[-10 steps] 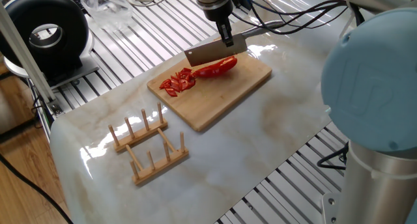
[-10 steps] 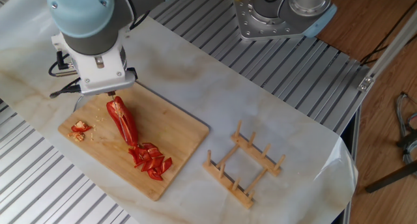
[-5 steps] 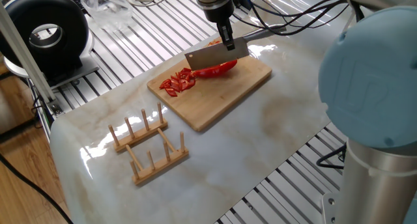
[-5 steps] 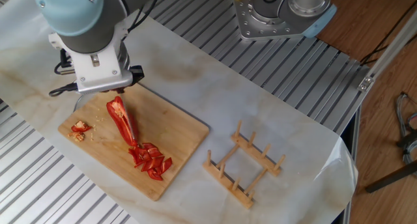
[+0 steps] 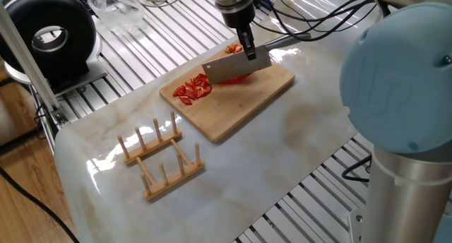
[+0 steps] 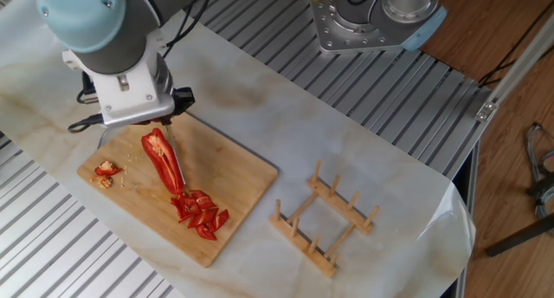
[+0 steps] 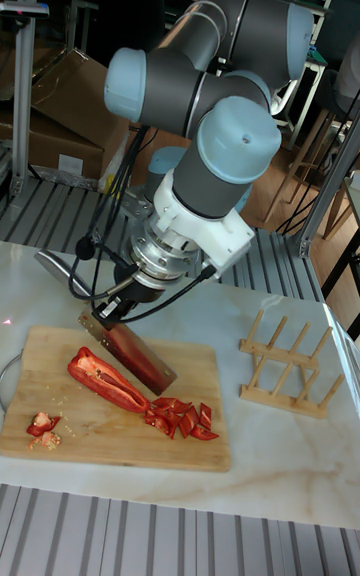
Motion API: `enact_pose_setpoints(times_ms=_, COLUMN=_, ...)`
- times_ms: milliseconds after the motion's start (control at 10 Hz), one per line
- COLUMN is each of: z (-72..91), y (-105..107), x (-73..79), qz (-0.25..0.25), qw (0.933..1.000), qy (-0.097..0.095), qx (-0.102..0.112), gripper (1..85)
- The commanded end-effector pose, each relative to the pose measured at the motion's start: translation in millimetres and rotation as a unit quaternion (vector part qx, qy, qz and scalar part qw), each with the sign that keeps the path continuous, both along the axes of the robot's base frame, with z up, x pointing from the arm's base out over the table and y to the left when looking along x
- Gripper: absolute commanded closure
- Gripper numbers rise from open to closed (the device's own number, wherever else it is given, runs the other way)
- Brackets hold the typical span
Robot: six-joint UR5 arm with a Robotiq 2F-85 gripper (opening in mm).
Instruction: Chop the chili peppers
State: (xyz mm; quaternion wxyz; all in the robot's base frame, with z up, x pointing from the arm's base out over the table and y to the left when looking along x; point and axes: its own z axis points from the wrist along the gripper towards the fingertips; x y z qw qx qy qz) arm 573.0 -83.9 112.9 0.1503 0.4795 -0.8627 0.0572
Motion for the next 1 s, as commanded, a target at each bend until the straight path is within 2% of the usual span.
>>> enact_pose_setpoints(times_ms=0, z=-0.2, y=-9, x=2.9, qz=0.005, qw=0.9999, qy=-0.004, qx=-0.014, gripper=84.3)
enact_pose_setpoints(times_ms=100, z=-0.6, y=-11, x=5.0, qz=0.002, qw=0.9998, qy=-0.007, qx=-0.017, gripper=84.3)
enact_pose_setpoints(times_ms=400, z=-0.2, y=-13, x=12.0, qz=-0.038, qw=0.9983, qy=-0.035, qx=-0.026, gripper=84.3)
enact_pose_setpoints(times_ms=700, z=-4.4, y=-12, x=19.1, qz=-0.067, qw=0.9963, qy=-0.044, qx=-0.03, gripper=84.3)
enact_pose_setpoints(times_ms=900, z=-3.6, y=1, x=16.3, qz=-0.086, qw=0.9954, qy=-0.04, qx=-0.015, gripper=84.3)
